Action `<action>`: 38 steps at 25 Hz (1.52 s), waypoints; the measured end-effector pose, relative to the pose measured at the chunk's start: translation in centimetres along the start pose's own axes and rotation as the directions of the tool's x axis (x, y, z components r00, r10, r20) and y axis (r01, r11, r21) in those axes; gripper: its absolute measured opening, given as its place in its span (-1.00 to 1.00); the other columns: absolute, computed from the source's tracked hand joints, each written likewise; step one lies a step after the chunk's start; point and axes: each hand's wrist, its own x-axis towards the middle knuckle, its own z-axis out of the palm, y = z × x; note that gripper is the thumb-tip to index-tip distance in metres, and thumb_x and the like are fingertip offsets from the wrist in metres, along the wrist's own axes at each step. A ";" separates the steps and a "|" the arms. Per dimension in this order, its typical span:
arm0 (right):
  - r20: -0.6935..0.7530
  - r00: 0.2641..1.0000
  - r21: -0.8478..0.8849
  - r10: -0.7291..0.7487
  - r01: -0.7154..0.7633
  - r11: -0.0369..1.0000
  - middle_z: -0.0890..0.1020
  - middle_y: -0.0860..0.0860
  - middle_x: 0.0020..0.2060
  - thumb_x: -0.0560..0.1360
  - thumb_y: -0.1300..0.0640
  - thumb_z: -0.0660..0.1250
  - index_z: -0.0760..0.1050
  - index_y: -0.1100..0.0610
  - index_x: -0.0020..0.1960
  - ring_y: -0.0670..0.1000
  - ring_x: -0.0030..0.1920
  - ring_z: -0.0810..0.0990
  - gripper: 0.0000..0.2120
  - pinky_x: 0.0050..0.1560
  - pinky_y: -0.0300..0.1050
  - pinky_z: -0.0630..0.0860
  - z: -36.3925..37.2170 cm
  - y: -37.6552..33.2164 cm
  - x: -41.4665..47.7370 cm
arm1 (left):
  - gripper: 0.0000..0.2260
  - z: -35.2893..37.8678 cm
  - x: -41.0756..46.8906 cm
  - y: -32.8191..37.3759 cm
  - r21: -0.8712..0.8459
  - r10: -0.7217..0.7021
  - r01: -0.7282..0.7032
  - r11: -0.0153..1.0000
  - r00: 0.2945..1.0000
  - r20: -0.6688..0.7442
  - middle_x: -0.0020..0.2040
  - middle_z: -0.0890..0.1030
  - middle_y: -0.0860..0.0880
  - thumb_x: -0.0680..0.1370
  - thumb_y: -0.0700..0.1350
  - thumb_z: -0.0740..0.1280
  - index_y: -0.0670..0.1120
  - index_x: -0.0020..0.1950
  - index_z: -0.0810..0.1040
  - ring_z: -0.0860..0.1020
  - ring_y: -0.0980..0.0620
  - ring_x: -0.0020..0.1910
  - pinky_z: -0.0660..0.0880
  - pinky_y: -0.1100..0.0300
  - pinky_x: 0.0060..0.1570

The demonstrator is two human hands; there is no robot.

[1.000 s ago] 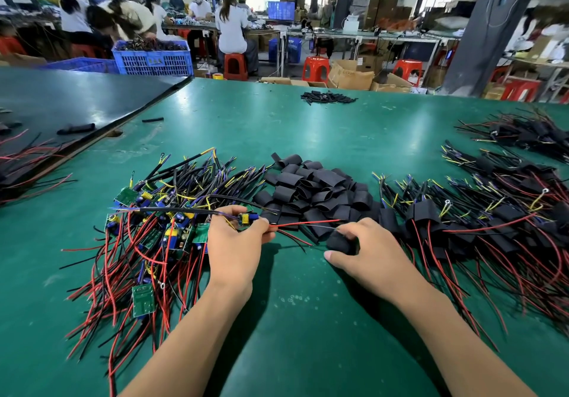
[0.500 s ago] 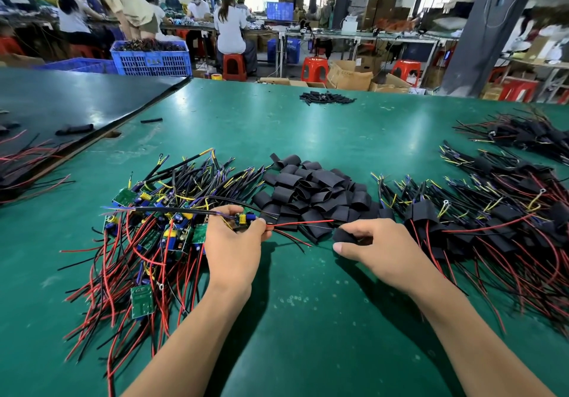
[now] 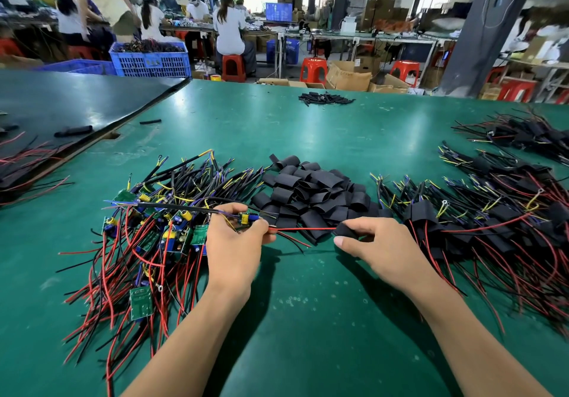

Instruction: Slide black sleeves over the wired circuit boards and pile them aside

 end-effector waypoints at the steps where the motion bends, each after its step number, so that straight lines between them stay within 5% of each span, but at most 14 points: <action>1: 0.006 1.000 -0.004 -0.004 0.004 1.000 0.67 -0.29 -0.21 0.40 0.03 0.55 0.71 0.03 0.05 -0.20 -0.08 0.66 -0.76 -0.10 -0.57 0.37 -0.1 0.0 0.0 | -0.72 0.0 0.0 -0.1 0.001 -0.002 0.002 1.000 1.000 -0.002 -0.28 0.61 -0.09 0.51 -0.41 0.35 -0.05 -0.02 0.41 0.66 -0.02 -0.40 0.61 -0.04 -0.02; 6: 0.076 0.997 0.010 -0.026 0.026 1.000 0.59 -0.45 -0.32 0.42 0.06 0.55 0.68 -0.05 0.06 -0.48 -0.18 0.54 -0.78 -0.14 -0.63 0.33 -0.4 -0.3 -0.2 | -0.73 -0.2 0.2 -0.3 0.005 -0.006 0.006 1.000 1.000 0.008 -0.38 0.63 0.00 0.51 -0.40 0.35 -0.05 -0.01 0.42 0.66 -0.04 -0.40 0.59 -0.09 0.03; 11: 0.180 0.981 0.044 -0.068 0.061 0.997 0.66 -0.32 -0.04 0.42 0.03 0.54 0.64 -0.17 0.15 -0.33 -0.04 0.58 -0.69 -0.07 -0.58 0.35 0.0 -1.3 -0.5 | -0.73 0.2 -0.2 -0.4 -0.065 -0.048 0.059 0.996 0.984 0.172 -0.25 0.61 -0.15 0.48 -0.46 0.35 -0.15 0.05 0.43 0.67 -0.10 -0.31 0.66 0.03 -0.16; 14: 0.125 0.984 0.039 -0.127 0.123 0.992 0.63 -0.33 -0.01 0.41 0.01 0.54 0.65 -0.10 0.19 -0.40 0.05 0.53 -0.64 0.02 -0.56 0.33 0.8 -1.8 -0.9 | -0.74 0.5 -0.8 -0.6 -0.079 -0.122 0.151 0.985 0.948 0.294 -0.24 0.62 -0.15 0.49 -0.45 0.38 -0.18 0.06 0.45 0.66 -0.16 -0.25 0.66 0.05 -0.16; 18: 0.095 0.958 -0.251 -0.270 0.286 0.925 0.69 -0.12 0.06 0.43 -0.19 0.46 0.63 -0.15 0.21 -0.10 0.13 0.56 -0.63 0.23 -0.12 0.28 1.3 -2.2 -1.2 | -0.79 0.8 -1.3 -1.0 0.000 -0.125 0.132 0.991 0.935 0.332 -0.31 0.65 -0.06 0.50 -0.40 0.40 -0.16 0.01 0.48 0.66 -0.04 -0.31 0.65 0.12 -0.22; 22: 0.129 0.933 -0.436 -0.337 0.358 0.826 0.70 -0.03 -0.10 0.45 -0.29 0.32 0.61 -0.15 0.19 0.02 -0.01 0.58 -0.61 0.12 -0.07 0.22 1.6 -2.3 -1.3 | -0.92 0.9 -1.3 -1.4 0.141 -0.052 0.009 0.990 0.951 0.306 -0.26 0.66 -0.01 0.52 -0.25 0.45 -0.13 -0.04 0.58 0.66 -0.05 -0.21 0.67 0.03 -0.12; 26: 0.070 0.920 -0.312 -0.387 0.388 0.867 0.73 -0.08 -0.02 0.44 -0.16 0.36 0.62 -0.06 0.15 -0.03 -0.06 0.56 -0.67 0.02 -0.12 0.35 2.3 -2.5 -1.5 | -0.85 1.3 -1.4 -1.3 0.159 -0.133 0.079 0.984 0.921 0.367 -0.19 0.67 -0.06 0.61 -0.07 0.35 -0.10 -0.08 0.66 0.64 0.02 -0.17 0.64 0.06 -0.01; 31: -0.046 0.937 -0.161 -0.346 0.335 0.928 0.69 -0.19 0.07 0.44 -0.10 0.43 0.64 -0.09 0.16 -0.14 0.04 0.47 -0.69 0.11 -0.56 0.17 2.6 -2.4 -1.6 | -0.81 1.3 -1.3 -0.7 0.039 -0.188 0.186 0.982 0.914 0.360 -0.05 0.69 -0.23 0.64 -0.12 0.29 -0.22 0.07 0.62 0.65 -0.08 -0.08 0.63 0.02 0.05; 35: -0.068 0.946 -0.088 -0.316 0.310 0.947 0.65 -0.29 0.12 0.43 -0.16 0.38 0.62 -0.13 0.17 -0.25 0.11 0.51 -0.67 0.25 -0.35 0.29 2.7 -2.7 -1.6 | -0.86 1.2 -1.3 -0.2 -0.050 -0.247 0.295 0.954 0.871 0.424 -0.23 0.65 -0.20 0.64 -0.15 0.28 -0.22 0.05 0.54 0.61 -0.07 -0.34 0.62 0.17 -0.32; 38: -0.071 0.939 -0.096 -0.338 0.330 0.939 0.65 -0.26 0.10 0.43 -0.15 0.37 0.63 -0.10 0.17 -0.24 0.13 0.52 -0.66 0.28 -0.25 0.29 2.7 -2.9 -1.7 | -0.91 1.1 -1.5 -0.1 -0.035 -0.235 0.284 0.958 0.849 0.473 -0.29 0.61 -0.16 0.58 -0.26 0.36 -0.21 0.06 0.52 0.58 -0.03 -0.37 0.60 0.21 -0.33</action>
